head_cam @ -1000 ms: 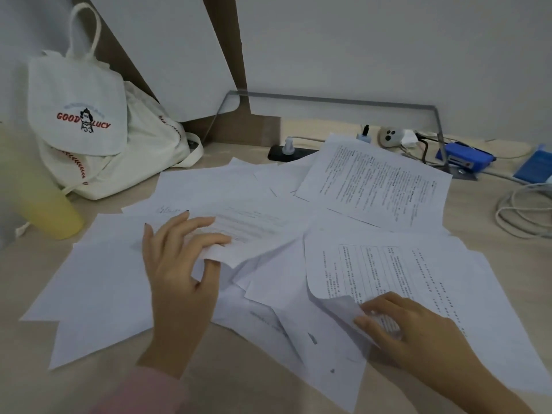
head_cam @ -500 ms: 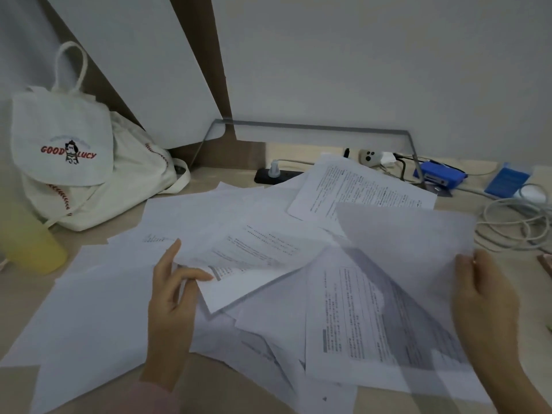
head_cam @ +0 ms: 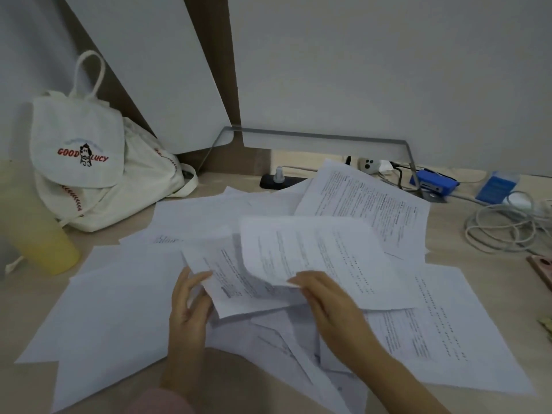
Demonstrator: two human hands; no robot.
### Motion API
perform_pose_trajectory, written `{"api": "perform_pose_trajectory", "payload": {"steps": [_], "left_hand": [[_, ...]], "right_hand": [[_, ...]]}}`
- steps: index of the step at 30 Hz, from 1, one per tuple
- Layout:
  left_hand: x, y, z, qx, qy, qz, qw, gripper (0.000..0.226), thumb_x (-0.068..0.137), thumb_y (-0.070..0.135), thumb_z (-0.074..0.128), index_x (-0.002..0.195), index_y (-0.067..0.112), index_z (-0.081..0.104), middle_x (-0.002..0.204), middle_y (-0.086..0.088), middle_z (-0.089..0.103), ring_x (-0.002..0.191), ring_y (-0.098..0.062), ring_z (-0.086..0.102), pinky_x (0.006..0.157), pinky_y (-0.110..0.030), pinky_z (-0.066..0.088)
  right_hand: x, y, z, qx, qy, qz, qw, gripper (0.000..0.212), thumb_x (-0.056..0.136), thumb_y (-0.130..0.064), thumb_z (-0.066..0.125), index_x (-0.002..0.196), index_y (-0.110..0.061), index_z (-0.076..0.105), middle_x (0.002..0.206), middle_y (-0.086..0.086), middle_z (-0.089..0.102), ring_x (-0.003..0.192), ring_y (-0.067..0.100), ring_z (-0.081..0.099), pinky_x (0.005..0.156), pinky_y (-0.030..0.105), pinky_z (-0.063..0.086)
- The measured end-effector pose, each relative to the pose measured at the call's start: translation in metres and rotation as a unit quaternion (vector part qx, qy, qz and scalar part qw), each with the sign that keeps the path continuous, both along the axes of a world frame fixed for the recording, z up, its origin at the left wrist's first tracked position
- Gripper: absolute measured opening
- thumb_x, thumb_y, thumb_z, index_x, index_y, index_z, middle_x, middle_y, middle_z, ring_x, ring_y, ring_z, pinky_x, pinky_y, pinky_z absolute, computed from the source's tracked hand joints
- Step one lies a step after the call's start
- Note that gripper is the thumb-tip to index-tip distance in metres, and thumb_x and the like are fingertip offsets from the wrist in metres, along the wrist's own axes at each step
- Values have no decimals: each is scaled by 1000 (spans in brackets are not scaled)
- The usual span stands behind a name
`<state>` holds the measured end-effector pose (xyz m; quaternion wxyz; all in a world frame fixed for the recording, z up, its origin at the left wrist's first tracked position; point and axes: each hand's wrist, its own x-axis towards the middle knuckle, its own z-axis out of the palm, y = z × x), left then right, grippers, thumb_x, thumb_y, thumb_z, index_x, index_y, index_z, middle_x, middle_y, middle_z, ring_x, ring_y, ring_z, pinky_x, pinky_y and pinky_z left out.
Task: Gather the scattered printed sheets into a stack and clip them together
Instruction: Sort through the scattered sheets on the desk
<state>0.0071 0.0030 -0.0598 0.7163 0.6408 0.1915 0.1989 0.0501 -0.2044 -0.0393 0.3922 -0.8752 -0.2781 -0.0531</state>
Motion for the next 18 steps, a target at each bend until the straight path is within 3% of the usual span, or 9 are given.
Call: {"api": "perform_pose_trajectory", "payload": {"steps": [3, 5, 8, 11, 15, 17, 18], "left_hand": [[4, -5, 3, -164, -25, -20, 986, 26, 94, 13, 49, 114, 29, 58, 119, -5, 55, 95, -18, 59, 75, -24, 51], [7, -6, 1, -203, 3, -6, 979, 25, 96, 19, 45, 120, 20, 52, 115, -6, 61, 87, -11, 66, 70, -24, 55], [9, -3, -1, -160, 48, -59, 984, 36, 92, 27, 50, 127, 15, 53, 124, -15, 62, 105, -28, 64, 89, -42, 51], [12, -2, -1, -142, 85, -74, 983, 43, 90, 5, 54, 130, 18, 45, 120, -11, 62, 103, -28, 62, 89, -44, 50], [8, -3, -3, -59, 109, -101, 987, 60, 89, -11, 45, 140, 18, 32, 119, -12, 57, 92, -15, 59, 61, -14, 54], [6, 3, 0, -29, 104, -98, 989, 60, 90, -10, 44, 142, 16, 31, 119, -10, 58, 92, -13, 59, 58, -9, 50], [5, 7, 3, -25, 99, -102, 989, 59, 91, -9, 44, 142, 17, 32, 121, -11, 59, 95, -17, 59, 58, -9, 50]], "right_hand": [[-1, 14, -26, -32, 33, 30, 998, 46, 92, -37, 26, 117, -21, 60, 119, -13, 52, 110, 1, 50, 94, 3, 31], [0, 19, -35, -27, 41, 41, 998, 48, 91, -39, 26, 118, -22, 61, 124, -11, 50, 114, 0, 47, 97, 4, 30], [-2, 27, -34, -5, 50, 67, 996, 50, 90, -43, 27, 117, -22, 63, 129, -6, 49, 118, -1, 44, 99, 6, 30], [-5, 36, -30, 2, 51, 95, 994, 51, 93, -48, 27, 116, -21, 63, 126, -7, 48, 115, -2, 44, 97, 5, 31], [-4, 31, -31, -75, 15, 102, 992, 54, 91, -57, 30, 128, -26, 53, 130, -13, 45, 120, 3, 41, 105, 7, 20], [0, 17, -36, -137, 0, 74, 988, 58, 87, -56, 44, 138, -29, 40, 141, -13, 38, 131, 3, 32, 115, 19, 11], [4, 8, -37, -163, -13, 51, 985, 59, 87, -46, 51, 141, -27, 37, 145, -7, 37, 135, 8, 31, 116, 27, 13]]}}
